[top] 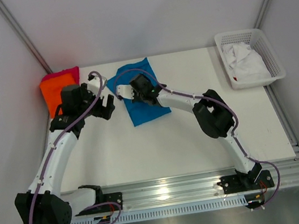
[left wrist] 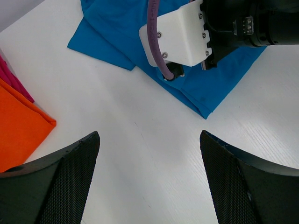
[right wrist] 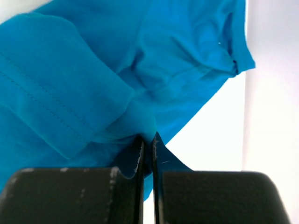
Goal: Fold and stack the t-shirts
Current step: Fold the tshirt
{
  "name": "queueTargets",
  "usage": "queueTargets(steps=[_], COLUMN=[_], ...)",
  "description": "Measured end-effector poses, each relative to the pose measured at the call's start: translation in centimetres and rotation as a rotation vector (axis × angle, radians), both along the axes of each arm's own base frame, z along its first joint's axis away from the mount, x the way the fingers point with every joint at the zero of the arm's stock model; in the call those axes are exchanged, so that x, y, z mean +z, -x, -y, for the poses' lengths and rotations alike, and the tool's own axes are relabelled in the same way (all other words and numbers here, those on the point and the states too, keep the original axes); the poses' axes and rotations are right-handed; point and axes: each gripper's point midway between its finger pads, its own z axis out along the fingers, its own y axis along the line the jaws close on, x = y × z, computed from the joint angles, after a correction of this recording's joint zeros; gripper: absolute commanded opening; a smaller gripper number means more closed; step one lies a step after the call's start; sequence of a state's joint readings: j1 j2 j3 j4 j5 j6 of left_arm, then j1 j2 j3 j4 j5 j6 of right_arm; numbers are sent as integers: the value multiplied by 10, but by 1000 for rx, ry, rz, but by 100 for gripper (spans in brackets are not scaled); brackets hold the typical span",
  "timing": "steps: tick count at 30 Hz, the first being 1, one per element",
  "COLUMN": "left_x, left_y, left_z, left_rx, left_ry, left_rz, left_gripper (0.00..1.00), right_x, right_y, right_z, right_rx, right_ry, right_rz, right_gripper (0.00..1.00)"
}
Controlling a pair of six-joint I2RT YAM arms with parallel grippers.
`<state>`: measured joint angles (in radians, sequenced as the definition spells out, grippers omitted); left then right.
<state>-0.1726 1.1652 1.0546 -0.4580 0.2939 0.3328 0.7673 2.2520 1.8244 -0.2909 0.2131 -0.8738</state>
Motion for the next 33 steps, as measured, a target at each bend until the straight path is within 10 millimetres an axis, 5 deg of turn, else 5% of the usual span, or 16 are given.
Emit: queueTargets(steps=[17,18,19,22,24,33], left_x=[-2,-2,-3,-4,-4,-4], left_y=[-1,-1,-2,-2,-2,-2], left_z=[0,1,1,1,1,2], left_rx=[-1,-1,-1,-1,-3,-6], left_ry=[0,0,-1,-1,0,2], left_rz=[-4,-6,-8,-10,-9,-9], left_gripper=[90,90,90,90,90,90], right_x=[-36,-37,-36,-29,-21,16], right_y=[-34,-36,-38,-46,-53,-74], right_z=[9,9,8,4,3,2], right_rx=[-42,-44,-46,-55,-61,-98], right_ry=[59,60,59,50,42,8], right_rz=[89,93,99,140,183,347], right_gripper=[0,4,26,67,77,80])
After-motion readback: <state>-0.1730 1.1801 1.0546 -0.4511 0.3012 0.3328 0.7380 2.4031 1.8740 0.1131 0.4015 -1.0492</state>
